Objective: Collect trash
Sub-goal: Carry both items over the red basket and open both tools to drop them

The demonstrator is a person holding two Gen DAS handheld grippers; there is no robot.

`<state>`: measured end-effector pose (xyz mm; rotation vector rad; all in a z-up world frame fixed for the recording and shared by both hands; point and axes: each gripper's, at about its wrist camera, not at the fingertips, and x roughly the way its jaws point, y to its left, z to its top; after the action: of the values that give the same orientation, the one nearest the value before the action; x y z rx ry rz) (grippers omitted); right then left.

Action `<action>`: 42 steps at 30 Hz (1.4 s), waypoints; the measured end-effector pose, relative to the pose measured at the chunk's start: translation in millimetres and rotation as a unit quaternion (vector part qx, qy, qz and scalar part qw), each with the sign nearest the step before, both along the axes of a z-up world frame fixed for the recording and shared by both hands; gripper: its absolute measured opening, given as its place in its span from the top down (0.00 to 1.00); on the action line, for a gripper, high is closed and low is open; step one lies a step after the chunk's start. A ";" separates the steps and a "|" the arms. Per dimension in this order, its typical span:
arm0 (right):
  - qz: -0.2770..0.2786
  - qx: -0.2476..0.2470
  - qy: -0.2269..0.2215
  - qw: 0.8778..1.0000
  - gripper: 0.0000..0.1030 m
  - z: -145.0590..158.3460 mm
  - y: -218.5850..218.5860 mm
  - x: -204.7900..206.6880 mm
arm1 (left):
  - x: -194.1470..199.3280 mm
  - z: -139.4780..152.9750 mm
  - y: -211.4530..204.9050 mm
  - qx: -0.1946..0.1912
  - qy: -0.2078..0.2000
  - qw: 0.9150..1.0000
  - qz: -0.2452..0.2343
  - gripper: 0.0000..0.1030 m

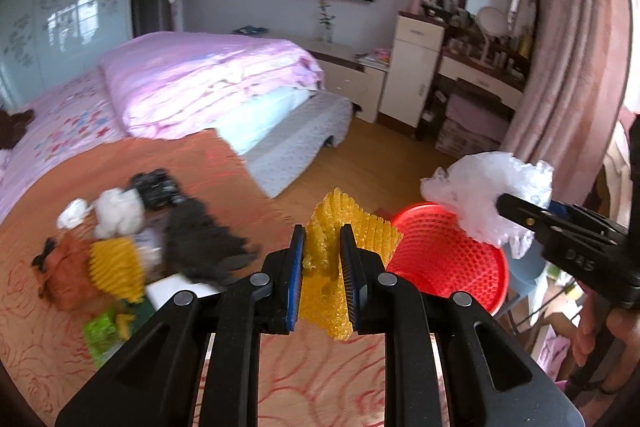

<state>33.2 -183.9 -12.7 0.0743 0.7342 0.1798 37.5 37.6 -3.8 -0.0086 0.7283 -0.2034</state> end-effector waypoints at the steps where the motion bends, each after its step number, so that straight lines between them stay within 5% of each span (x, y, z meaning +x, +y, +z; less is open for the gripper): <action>1: -0.006 -0.004 0.002 1.000 0.64 -3.0 -5.4 0.6 | 1.1 -0.6 -5.3 0.000 0.001 1.000 -0.005 0.83; 17: -0.071 -0.002 0.071 0.995 0.62 -49.7 -56.5 21.3 | 32.5 -53.0 -90.4 0.016 0.073 0.993 -0.097 0.81; 22: -0.078 0.001 0.092 0.993 0.52 -58.0 -60.6 25.3 | 34.1 -67.4 -94.4 0.020 0.088 0.990 -0.106 0.65; 26: -0.092 0.007 0.092 0.991 0.33 -58.7 -62.1 23.8 | 31.5 -68.8 -94.9 0.021 0.084 0.991 -0.104 0.50; 42: -0.086 -0.021 0.050 0.995 0.33 -46.9 -52.0 14.8 | 11.2 -51.7 -66.4 0.025 0.046 0.997 -0.053 0.30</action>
<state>48.0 -235.8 -59.6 0.1062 0.8267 -0.0035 48.7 -28.8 -55.4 0.0696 0.8264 -0.2875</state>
